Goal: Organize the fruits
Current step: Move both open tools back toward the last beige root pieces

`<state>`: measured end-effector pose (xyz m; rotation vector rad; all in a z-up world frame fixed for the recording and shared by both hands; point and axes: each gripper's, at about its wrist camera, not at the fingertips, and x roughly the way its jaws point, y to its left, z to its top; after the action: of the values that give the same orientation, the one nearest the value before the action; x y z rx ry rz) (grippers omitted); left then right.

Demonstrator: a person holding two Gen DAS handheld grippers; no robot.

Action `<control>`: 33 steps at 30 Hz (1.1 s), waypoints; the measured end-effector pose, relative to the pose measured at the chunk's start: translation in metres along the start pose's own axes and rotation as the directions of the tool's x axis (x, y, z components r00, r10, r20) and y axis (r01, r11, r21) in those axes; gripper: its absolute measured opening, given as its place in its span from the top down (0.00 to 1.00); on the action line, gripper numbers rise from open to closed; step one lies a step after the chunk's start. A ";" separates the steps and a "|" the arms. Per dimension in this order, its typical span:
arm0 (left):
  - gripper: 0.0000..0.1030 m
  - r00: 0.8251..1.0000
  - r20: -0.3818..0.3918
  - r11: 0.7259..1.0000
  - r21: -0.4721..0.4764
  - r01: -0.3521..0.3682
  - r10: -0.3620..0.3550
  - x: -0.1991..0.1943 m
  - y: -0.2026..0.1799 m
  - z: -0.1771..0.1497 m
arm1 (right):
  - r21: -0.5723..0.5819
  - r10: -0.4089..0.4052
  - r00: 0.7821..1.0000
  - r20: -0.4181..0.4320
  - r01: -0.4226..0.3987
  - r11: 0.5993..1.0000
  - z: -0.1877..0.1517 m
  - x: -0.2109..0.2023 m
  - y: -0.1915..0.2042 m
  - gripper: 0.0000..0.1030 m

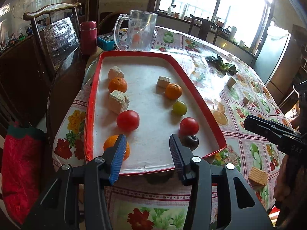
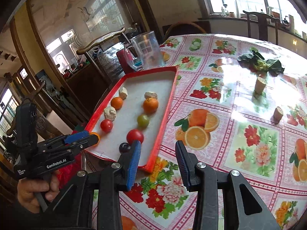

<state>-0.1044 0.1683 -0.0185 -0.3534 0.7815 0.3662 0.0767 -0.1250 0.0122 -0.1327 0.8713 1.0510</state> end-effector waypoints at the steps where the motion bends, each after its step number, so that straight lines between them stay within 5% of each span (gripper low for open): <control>1: 0.57 1.000 0.000 1.000 0.006 0.006 -0.006 0.000 -0.004 0.001 | 0.010 -0.007 1.000 0.005 0.007 1.000 0.000 -0.003 -0.006 0.61; 18: 0.57 0.989 -0.011 0.979 0.138 0.150 -0.150 0.018 -0.094 0.031 | 0.144 -0.159 0.986 0.047 0.151 0.978 -0.006 -0.044 -0.097 0.61; 33: 0.57 0.979 -0.058 0.945 0.257 0.204 -0.195 0.063 -0.158 0.074 | 0.182 -0.269 0.963 -0.006 0.265 0.947 0.016 -0.015 -0.173 0.64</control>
<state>0.0522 0.0732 0.0108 -0.1875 0.8059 0.0646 0.2210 -0.2179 -0.0178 -0.0839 0.8997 0.7151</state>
